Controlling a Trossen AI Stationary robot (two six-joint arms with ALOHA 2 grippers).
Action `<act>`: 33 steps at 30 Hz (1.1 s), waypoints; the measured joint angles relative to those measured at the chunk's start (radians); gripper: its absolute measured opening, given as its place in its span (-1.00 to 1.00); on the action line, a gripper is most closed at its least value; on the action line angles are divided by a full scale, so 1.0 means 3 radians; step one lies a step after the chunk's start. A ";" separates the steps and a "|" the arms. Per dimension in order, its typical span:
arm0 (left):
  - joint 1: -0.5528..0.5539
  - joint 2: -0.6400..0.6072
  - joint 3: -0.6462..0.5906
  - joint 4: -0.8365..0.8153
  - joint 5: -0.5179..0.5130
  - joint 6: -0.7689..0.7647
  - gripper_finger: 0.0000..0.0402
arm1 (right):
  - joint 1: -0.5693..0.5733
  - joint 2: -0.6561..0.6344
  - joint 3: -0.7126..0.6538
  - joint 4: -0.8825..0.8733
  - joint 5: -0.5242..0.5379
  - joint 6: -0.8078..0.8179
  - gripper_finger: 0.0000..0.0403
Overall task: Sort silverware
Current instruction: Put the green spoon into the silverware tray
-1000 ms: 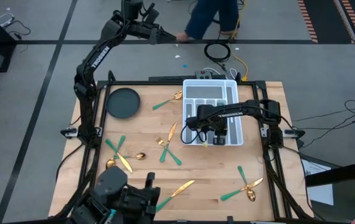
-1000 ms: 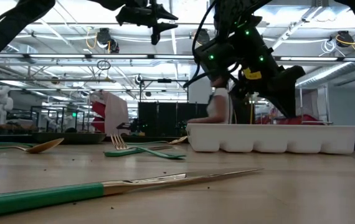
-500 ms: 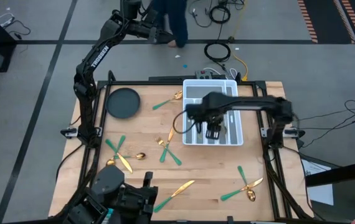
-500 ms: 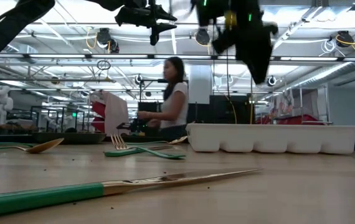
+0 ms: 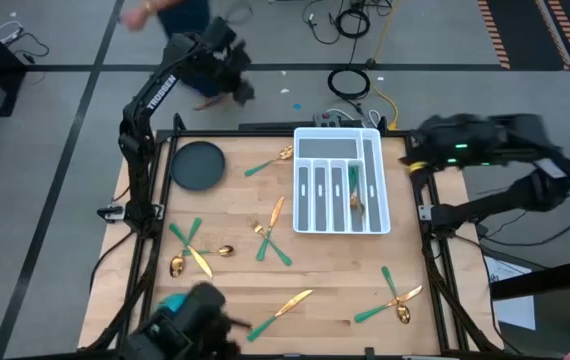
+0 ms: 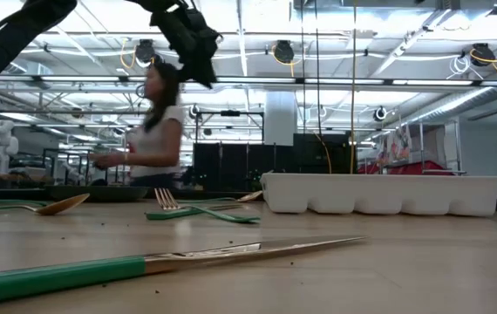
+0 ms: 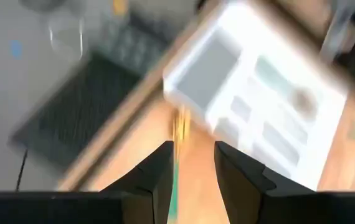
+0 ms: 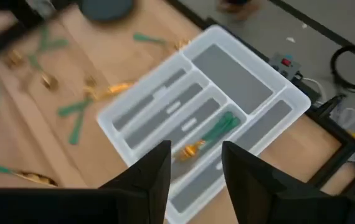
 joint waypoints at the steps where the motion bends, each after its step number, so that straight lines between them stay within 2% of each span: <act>1: -0.0065 0.0000 0.0000 -0.0271 -0.0052 0.0111 -0.39 | 0.0000 -0.0086 0.0000 0.0000 -0.0002 0.0043 -0.34; 3: -0.0234 -0.0013 -0.0046 -0.0548 -0.0064 0.0186 -0.39 | 0.0000 -0.0224 0.0000 0.0000 -0.0005 0.0060 -0.34; 10: -0.1054 -0.0791 -0.0677 -0.0353 -0.0103 0.0050 -0.39 | 0.0000 -0.0439 -0.0001 0.0002 -0.0027 -0.0114 -0.34; 15: -0.1747 -0.1524 -0.1586 0.0112 -0.0650 -0.0456 -0.39 | 0.0000 -0.0476 -0.0001 0.0002 -0.0028 -0.0349 -0.34; 21: -0.2307 -0.2388 -0.2997 0.0548 -0.1302 -0.1555 -0.39 | 0.0000 -0.0476 -0.0004 0.0002 -0.0028 -0.0495 -0.34; 25: -0.2563 -0.2851 -0.3743 0.0619 -0.1823 -0.2873 -0.39 | 0.0000 -0.0478 -0.0004 0.0002 -0.0028 -0.0515 -0.34; 28: -0.2718 -0.3045 -0.4108 0.0543 -0.2052 -0.3786 -0.39 | 0.0000 -0.0476 -0.0004 0.0002 -0.0028 -0.0504 -0.34; 33: -0.2967 -0.3153 -0.4499 0.0516 -0.2068 -0.4718 -0.39 | 0.0000 -0.0478 -0.0004 0.0002 -0.0025 -0.0485 -0.34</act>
